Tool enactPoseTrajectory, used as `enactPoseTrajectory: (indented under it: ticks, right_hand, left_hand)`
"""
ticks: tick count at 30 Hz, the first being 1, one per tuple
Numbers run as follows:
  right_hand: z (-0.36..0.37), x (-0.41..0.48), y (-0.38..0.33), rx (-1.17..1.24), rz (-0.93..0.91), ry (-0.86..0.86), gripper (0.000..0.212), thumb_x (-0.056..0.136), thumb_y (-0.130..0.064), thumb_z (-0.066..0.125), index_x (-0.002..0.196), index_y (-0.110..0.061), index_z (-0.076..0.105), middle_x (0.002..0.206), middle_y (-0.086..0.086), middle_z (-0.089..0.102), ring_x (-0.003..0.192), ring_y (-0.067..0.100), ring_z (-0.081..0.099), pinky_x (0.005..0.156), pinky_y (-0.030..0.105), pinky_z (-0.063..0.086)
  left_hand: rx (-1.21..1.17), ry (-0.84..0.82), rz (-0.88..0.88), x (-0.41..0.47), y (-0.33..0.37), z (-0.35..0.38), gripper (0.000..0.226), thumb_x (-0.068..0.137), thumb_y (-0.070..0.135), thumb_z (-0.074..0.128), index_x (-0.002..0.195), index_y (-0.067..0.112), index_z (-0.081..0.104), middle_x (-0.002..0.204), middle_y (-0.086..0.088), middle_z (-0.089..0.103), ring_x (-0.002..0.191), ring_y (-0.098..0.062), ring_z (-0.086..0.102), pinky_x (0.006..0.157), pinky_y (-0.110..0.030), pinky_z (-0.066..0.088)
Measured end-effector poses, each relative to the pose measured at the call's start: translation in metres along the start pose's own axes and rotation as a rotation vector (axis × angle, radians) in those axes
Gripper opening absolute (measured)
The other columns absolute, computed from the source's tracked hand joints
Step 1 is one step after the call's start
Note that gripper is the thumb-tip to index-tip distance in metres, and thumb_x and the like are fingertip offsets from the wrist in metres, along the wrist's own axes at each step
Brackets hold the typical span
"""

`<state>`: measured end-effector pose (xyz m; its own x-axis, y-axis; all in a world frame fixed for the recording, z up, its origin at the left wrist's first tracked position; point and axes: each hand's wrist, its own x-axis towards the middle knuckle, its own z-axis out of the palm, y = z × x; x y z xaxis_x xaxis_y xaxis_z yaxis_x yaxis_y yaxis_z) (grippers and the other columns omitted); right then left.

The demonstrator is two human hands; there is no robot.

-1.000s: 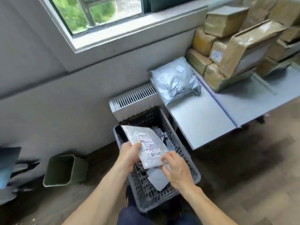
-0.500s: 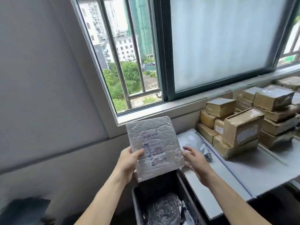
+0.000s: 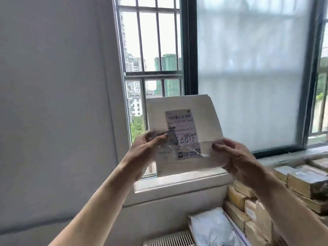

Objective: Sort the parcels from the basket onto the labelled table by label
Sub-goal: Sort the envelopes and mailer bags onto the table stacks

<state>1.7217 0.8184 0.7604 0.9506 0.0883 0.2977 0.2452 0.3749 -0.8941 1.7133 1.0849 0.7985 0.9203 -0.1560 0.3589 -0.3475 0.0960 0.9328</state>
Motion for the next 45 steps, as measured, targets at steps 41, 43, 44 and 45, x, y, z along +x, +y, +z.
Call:
enactPoseTrajectory:
  ticks: [41, 43, 44, 45]
  right_hand:
    - [-0.029, -0.053, -0.002, -0.057, -0.128, -0.011, 0.024, 0.079, -0.017, 0.072, 0.087, 0.005, 0.066, 0.07, 0.008, 0.065, 0.058, 0.01, 0.058, 0.05, 0.015, 0.046]
    - [-0.029, -0.058, 0.01, -0.001, -0.112, 0.007, 0.05, 0.07, -0.029, 0.086, 0.091, 0.01, 0.066, 0.081, 0.017, 0.062, 0.068, 0.019, 0.058, 0.055, 0.018, 0.049]
    - [-0.029, -0.063, 0.013, 0.002, -0.102, 0.021, 0.063, 0.063, -0.036, 0.093, 0.094, 0.012, 0.065, 0.085, 0.02, 0.062, 0.073, 0.025, 0.056, 0.058, 0.02, 0.05]
    - [-0.028, -0.067, 0.016, -0.003, -0.106, 0.027, 0.076, 0.056, -0.043, 0.098, 0.096, 0.012, 0.065, 0.089, 0.022, 0.062, 0.077, 0.027, 0.055, 0.06, 0.024, 0.05]
  left_hand:
    - [0.324, 0.101, 0.172, -0.059, -0.003, 0.03, 0.018, 0.089, 0.011, 0.072, 0.071, 0.007, 0.069, 0.067, -0.002, 0.061, 0.062, -0.011, 0.05, 0.06, -0.021, 0.041]
    - [0.352, 0.125, 0.18, -0.069, -0.005, 0.034, 0.017, 0.082, 0.02, 0.067, 0.072, 0.006, 0.069, 0.07, -0.006, 0.061, 0.065, -0.014, 0.051, 0.061, -0.024, 0.04]
    - [0.362, 0.135, 0.185, -0.075, -0.005, 0.036, 0.018, 0.081, 0.021, 0.067, 0.073, 0.006, 0.068, 0.07, -0.007, 0.06, 0.066, -0.016, 0.051, 0.062, -0.026, 0.04]
    - [0.368, 0.145, 0.191, -0.08, -0.005, 0.036, 0.018, 0.081, 0.021, 0.066, 0.073, 0.006, 0.067, 0.069, -0.007, 0.06, 0.067, -0.016, 0.051, 0.063, -0.027, 0.039]
